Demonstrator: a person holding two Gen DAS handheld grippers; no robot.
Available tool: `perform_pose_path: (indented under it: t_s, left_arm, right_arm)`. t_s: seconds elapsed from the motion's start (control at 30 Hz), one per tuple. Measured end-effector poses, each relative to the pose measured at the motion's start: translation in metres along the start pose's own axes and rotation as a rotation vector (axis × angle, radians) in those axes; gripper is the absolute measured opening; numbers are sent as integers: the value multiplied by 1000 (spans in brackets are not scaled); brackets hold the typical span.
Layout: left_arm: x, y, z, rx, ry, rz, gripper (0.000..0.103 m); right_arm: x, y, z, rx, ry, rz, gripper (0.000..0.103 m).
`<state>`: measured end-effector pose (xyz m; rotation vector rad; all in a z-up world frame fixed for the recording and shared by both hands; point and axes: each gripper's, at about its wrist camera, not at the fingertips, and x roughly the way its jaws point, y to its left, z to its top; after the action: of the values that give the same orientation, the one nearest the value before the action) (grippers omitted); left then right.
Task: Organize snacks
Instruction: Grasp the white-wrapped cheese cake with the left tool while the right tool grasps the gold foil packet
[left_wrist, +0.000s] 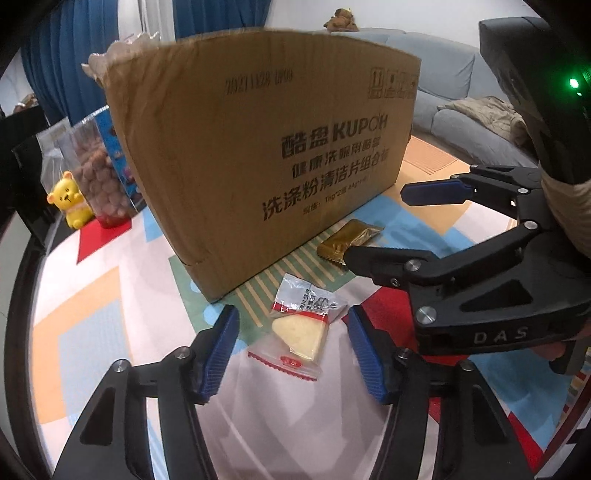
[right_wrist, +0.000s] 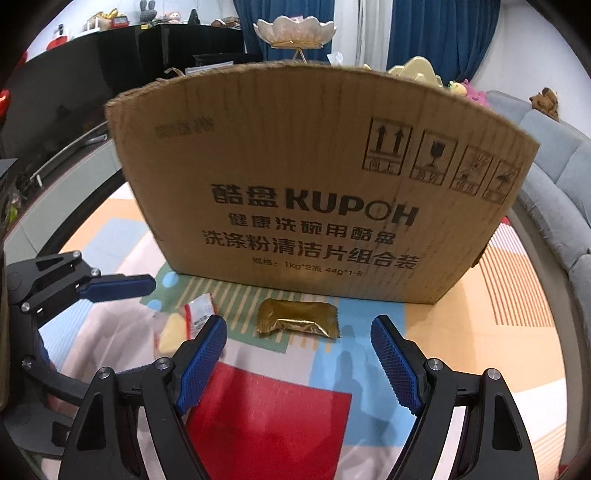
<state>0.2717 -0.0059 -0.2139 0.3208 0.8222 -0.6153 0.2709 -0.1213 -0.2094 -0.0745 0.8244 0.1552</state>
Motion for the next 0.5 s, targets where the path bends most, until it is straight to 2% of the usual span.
perform_pose_path:
  t_s: [0.07,0.27,0.33,0.47,0.5]
  left_arm:
    - [3,0,0,2,2,-12,52]
    - [8,-1,-1,4,9,-38,50]
    - [10,1,-1,-2,20,-46,47]
    - [12,6,1,-30,29,-49,42]
    - [12,6,1,-32,29,-50,42]
  right_arm:
    - [5,-2,-1,11,7,1,81]
    - [19,-2,-3,29,18,16,79]
    - [24,-1,-4,28,28,23,72]
    - [32,1,-5,36,41,29,68]
    - [33,0,-4,37,41,28,64]
